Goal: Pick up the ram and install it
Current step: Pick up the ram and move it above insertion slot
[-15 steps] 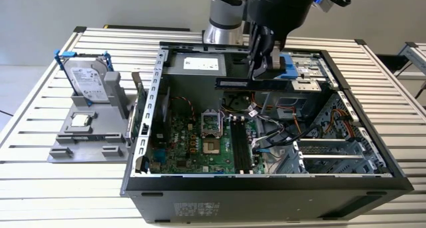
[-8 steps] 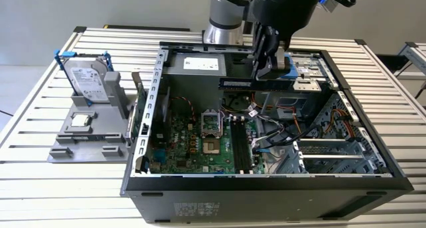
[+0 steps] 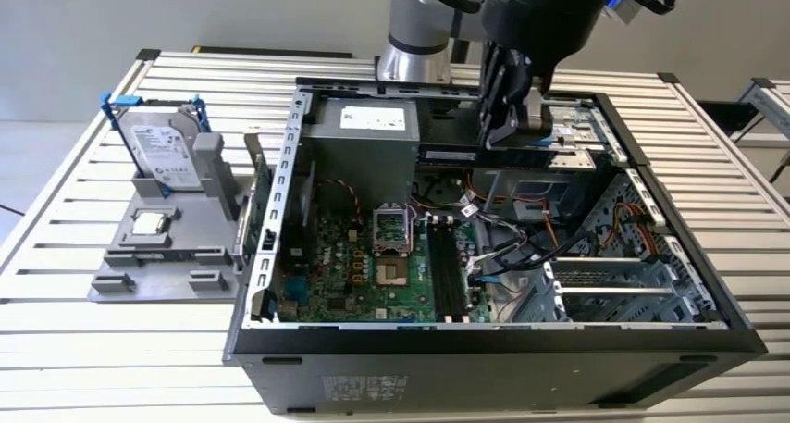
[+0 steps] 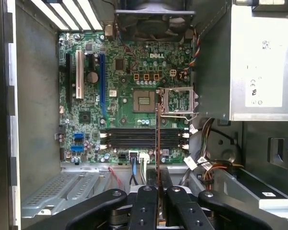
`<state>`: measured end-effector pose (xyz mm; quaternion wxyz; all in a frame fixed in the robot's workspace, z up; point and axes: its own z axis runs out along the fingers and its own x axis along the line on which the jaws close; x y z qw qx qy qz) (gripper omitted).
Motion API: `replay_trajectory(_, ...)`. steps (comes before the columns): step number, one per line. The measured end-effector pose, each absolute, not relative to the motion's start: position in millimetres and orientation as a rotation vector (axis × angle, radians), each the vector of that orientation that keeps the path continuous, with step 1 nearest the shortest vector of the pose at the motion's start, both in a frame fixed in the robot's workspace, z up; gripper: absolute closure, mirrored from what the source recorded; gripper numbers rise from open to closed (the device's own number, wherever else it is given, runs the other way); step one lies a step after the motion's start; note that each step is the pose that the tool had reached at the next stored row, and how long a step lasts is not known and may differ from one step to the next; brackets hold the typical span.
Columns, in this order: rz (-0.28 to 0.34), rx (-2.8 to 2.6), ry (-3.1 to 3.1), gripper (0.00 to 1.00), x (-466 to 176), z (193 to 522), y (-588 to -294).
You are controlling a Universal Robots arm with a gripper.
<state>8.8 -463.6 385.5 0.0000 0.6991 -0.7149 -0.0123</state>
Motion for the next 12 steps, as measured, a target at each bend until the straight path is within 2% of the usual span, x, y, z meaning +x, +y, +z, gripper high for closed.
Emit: replay_trajectory(12, -0.039, 2.154, -2.287, 1.0, 16.9, 385.4, -463.6)
